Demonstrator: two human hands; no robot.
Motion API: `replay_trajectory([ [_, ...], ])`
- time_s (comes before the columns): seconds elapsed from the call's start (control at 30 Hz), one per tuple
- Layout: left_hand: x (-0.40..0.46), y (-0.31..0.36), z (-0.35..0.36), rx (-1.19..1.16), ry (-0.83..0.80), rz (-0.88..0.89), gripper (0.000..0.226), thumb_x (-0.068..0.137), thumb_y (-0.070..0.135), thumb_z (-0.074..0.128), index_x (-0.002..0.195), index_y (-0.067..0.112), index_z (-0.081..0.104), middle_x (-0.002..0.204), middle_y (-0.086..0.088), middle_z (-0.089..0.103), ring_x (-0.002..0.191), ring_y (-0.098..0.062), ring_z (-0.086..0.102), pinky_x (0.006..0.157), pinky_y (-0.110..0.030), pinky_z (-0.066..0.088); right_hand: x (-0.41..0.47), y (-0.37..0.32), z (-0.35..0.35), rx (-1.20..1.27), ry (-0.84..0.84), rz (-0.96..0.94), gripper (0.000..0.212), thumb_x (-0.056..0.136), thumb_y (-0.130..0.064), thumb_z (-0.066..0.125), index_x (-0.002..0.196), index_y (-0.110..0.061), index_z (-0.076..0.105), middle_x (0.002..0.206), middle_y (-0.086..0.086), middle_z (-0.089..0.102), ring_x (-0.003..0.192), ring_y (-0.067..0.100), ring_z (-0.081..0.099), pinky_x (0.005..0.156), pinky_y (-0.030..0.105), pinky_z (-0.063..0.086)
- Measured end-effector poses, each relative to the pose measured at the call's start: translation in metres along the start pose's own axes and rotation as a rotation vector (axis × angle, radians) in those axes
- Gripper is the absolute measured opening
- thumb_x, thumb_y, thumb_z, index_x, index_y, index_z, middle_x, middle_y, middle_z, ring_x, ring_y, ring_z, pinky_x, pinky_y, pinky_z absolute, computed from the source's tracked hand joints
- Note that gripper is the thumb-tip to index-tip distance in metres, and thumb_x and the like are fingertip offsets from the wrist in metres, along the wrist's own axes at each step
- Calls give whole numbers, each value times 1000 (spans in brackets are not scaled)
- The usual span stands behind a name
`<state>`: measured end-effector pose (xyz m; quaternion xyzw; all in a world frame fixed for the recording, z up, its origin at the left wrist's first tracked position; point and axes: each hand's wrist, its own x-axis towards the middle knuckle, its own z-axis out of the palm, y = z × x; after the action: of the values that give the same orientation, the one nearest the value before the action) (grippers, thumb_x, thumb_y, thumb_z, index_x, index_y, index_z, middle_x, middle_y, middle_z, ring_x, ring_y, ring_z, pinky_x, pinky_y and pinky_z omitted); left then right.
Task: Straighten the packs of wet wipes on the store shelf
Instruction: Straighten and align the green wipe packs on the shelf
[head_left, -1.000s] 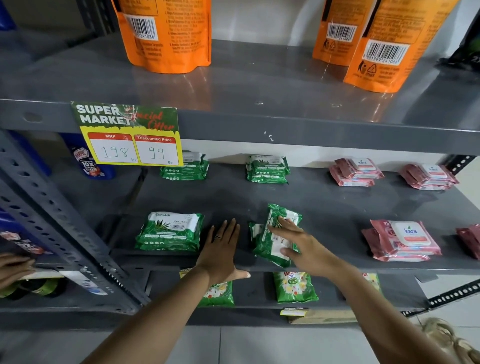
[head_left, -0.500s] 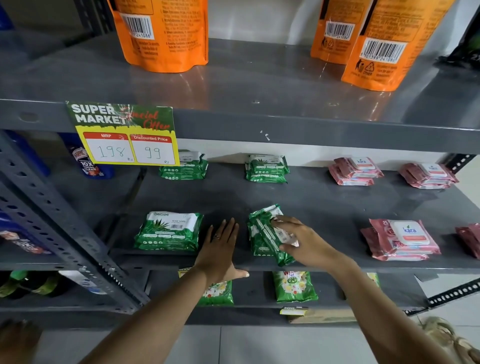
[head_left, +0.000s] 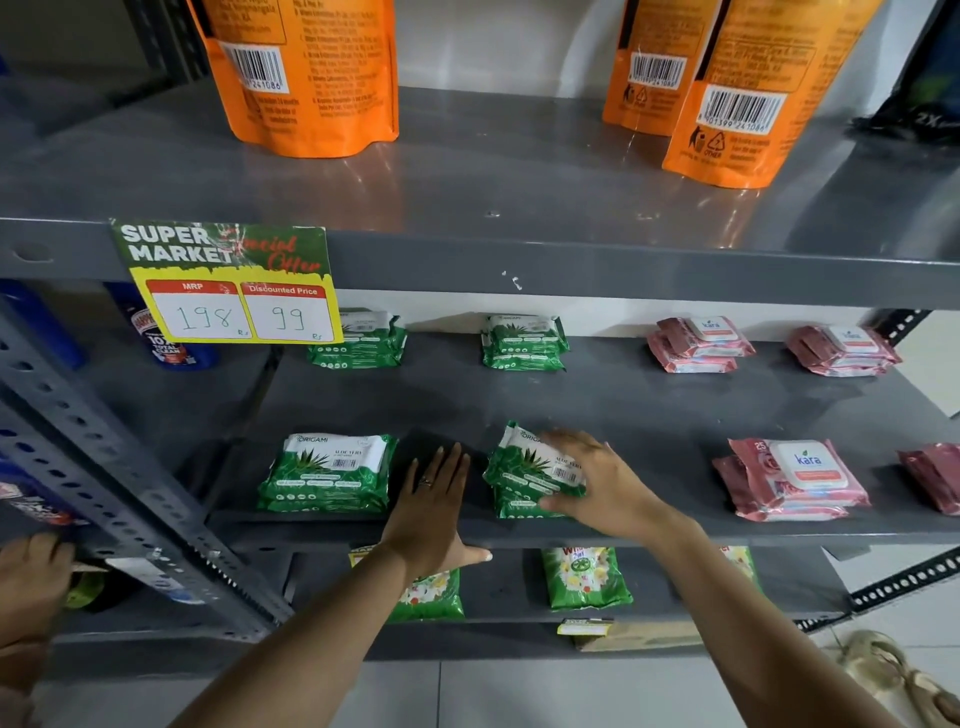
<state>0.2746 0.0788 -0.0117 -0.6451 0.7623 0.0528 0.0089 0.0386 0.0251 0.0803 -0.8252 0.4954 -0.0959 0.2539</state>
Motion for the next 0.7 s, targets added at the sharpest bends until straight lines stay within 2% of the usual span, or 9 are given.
replay_trajectory([
  [0.07, 1, 0, 0, -1, -1, 0, 127, 70, 87, 44, 142, 10, -27, 155, -5, -28, 143, -23, -24, 117, -49, -9, 0, -4, 2, -56, 66, 37, 87, 71, -46, 77, 143, -23, 36, 146, -4, 40, 132, 18, 40, 113, 44, 32],
  [0.13, 1, 1, 1, 4, -11, 3, 126, 70, 88, 43, 143, 11, -27, 155, -5, -28, 143, -23, -24, 117, -50, -8, 1, -2, 5, -75, 64, 40, 81, 73, -42, 77, 142, -23, 38, 142, -4, 44, 127, 20, 46, 109, 40, 37],
  [0.37, 0, 0, 1, 9, -11, 4, 125, 70, 89, 41, 142, 11, -28, 156, -5, -27, 144, -23, -23, 118, -50, -6, 2, 6, -4, 20, -55, -33, 71, 77, -18, 77, 138, -30, 43, 145, -3, 43, 134, 16, 38, 112, 32, 31],
  [0.7, 0, 0, 1, -6, -7, 5, 125, 70, 88, 43, 144, 13, -25, 157, -6, -25, 144, -23, -22, 118, -49, -7, 4, 4, -6, 23, -65, -35, 69, 77, -17, 75, 137, -30, 44, 143, -3, 44, 132, 17, 40, 111, 35, 33],
])
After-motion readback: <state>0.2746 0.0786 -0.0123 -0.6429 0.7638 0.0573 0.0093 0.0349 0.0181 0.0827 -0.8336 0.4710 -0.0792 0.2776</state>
